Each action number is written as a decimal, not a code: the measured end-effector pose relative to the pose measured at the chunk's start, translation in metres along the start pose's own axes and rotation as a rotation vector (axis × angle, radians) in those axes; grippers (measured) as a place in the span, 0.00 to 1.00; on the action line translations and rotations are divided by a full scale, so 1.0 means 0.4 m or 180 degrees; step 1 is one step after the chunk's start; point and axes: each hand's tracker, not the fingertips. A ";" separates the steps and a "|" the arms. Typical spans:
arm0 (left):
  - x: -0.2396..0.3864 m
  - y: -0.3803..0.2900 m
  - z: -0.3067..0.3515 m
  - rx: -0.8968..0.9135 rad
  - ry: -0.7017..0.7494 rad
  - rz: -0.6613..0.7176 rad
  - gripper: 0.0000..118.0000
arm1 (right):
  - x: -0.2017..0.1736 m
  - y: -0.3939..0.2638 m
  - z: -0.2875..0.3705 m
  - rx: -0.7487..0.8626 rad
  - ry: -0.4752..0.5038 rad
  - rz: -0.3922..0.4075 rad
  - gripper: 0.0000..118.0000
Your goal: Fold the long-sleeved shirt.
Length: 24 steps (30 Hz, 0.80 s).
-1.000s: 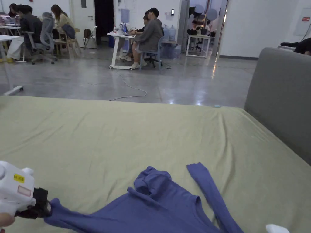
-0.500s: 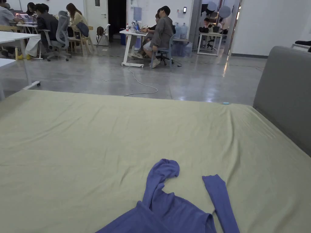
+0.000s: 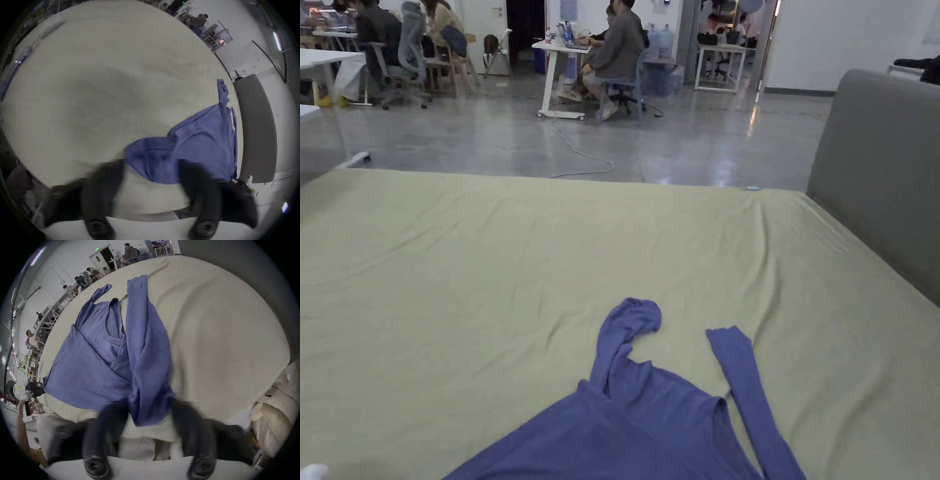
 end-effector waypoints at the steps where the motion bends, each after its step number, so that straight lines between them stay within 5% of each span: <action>1: 0.015 -0.008 0.036 0.0189 0.0025 -0.0032 0.82 | -0.005 0.004 0.032 0.0003 -0.0140 -0.0004 0.67; 2: 0.032 -0.020 0.076 0.0386 -0.0044 -0.0117 0.96 | -0.011 0.005 0.077 0.0211 -0.0253 0.0034 0.84; 5: 0.090 -0.062 0.165 0.0554 -0.0199 -0.0369 1.00 | -0.025 -0.002 0.222 0.1005 -0.0062 0.0045 0.87; 7: 0.122 -0.096 0.181 0.0279 -0.0249 -0.0581 0.95 | -0.031 -0.008 0.270 0.1067 0.0076 -0.0058 0.87; 8: 0.139 -0.120 0.179 0.0272 -0.0133 -0.0732 0.79 | -0.037 -0.012 0.278 0.0968 0.0165 -0.0144 0.86; 9: 0.164 -0.143 0.174 0.0308 -0.0030 -0.0895 0.45 | -0.043 -0.022 0.276 0.0876 0.0255 -0.0113 0.79; 10: 0.184 -0.158 0.161 0.0276 0.0069 -0.1015 0.00 | -0.053 -0.030 0.271 0.0857 0.0240 -0.0023 0.41; 11: 0.205 -0.172 0.141 0.0239 0.0127 -0.1083 0.00 | -0.070 -0.034 0.257 0.0870 0.0105 0.0088 0.00; 14: 0.262 -0.162 0.089 0.0209 -0.0136 -0.1138 0.00 | -0.130 -0.063 0.204 0.0795 -0.0425 0.0269 0.00; 16: 0.299 -0.120 0.057 0.0264 -0.0190 -0.1096 0.00 | -0.158 -0.070 0.195 0.0903 -0.0358 0.0298 0.00; 17: 0.331 -0.095 0.041 0.0317 -0.0239 -0.1118 0.05 | -0.165 -0.070 0.187 0.0965 -0.0253 0.0228 0.00; 18: 0.370 -0.064 0.019 0.0400 -0.0244 -0.1232 0.31 | -0.164 -0.064 0.189 0.0992 -0.0098 0.0108 0.00; 19: 0.403 -0.038 -0.005 0.0497 -0.0194 -0.1285 0.86 | -0.160 -0.057 0.193 0.0990 0.0017 0.0027 0.00; 20: 0.447 -0.008 -0.036 0.0506 -0.0116 -0.1383 1.00 | -0.157 -0.050 0.182 0.0972 0.0112 -0.0022 0.00; 24: 0.561 0.126 -0.196 0.0465 0.0091 -0.1508 0.99 | -0.143 -0.032 0.162 0.0926 0.0018 0.0001 0.00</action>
